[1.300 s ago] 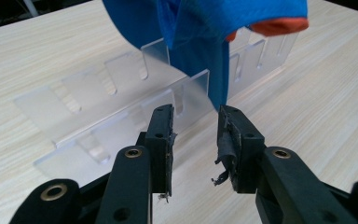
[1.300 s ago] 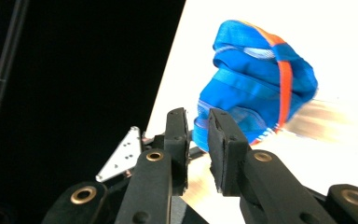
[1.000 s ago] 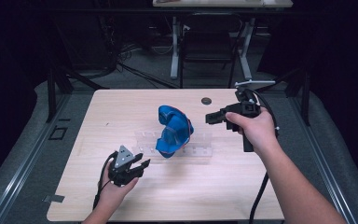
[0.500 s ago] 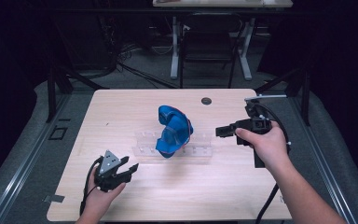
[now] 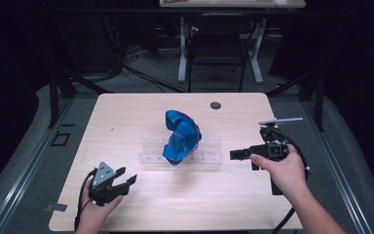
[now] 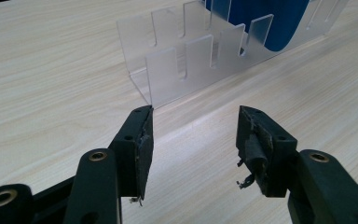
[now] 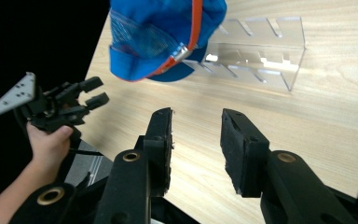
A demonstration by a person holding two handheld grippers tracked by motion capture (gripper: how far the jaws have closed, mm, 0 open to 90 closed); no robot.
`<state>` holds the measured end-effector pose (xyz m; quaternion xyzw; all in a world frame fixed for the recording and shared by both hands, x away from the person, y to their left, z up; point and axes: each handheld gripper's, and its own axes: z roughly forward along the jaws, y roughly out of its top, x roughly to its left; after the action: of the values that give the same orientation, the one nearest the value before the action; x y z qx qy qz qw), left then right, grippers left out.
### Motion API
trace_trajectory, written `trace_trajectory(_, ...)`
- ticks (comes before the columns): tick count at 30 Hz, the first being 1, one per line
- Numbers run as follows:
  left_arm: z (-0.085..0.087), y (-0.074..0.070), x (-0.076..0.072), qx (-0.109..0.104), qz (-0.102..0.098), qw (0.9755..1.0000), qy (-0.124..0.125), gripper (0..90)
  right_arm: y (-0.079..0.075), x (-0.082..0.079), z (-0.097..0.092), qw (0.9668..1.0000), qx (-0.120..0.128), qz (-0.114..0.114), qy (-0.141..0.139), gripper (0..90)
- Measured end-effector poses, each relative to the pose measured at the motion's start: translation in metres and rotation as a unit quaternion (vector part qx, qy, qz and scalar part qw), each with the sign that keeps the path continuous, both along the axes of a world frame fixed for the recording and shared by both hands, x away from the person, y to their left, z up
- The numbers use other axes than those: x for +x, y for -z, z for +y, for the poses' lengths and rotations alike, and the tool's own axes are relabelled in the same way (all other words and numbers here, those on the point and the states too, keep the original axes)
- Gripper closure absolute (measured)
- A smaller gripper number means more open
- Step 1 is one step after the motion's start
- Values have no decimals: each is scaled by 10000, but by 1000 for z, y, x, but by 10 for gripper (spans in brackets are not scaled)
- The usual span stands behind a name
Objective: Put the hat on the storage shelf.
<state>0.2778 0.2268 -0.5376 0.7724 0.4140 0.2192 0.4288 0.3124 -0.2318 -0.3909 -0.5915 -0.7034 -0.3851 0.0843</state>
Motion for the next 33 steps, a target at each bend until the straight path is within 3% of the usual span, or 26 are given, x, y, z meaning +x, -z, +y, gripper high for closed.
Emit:
trace_trajectory(1, 0, 0, 0, 0, 0, 10000, 0, 470, 0, 0, 0, 10000, 0, 0, 0, 635)
trace_trajectory(2, 1, 2, 0, -20, 21, 10000, -25, 471, 11, -5, 0, 10000, -73, 54, -12, 627)
trace_trajectory(6, 3, 4, 1, -31, 55, 10000, -63, 471, 30, -12, -2, 9999, -41, 110, -4, 619)
trace_trajectory(16, 4, 10, 2, 8, 167, 9998, -76, 474, 72, -30, -3, 9999, -47, -114, 98, 611)
trace_trajectory(22, 0, 12, 1, -14, 155, 9999, -29, 479, 98, -41, -5, 9993, -183, -254, 189, 606)
trace_trajectory(29, 0, 14, 2, 40, 192, 9998, -14, 479, 127, -46, -16, 9992, -55, -201, 343, 592)
trace_trajectory(30, -1, 14, 2, 37, 195, 9998, -25, 479, 130, -46, -18, 9994, -105, -192, 278, 592)
trace_trajectory(33, 0, 16, 3, 5, 162, 9999, -50, 481, 137, -47, -17, 9986, -177, -216, 439, 583)
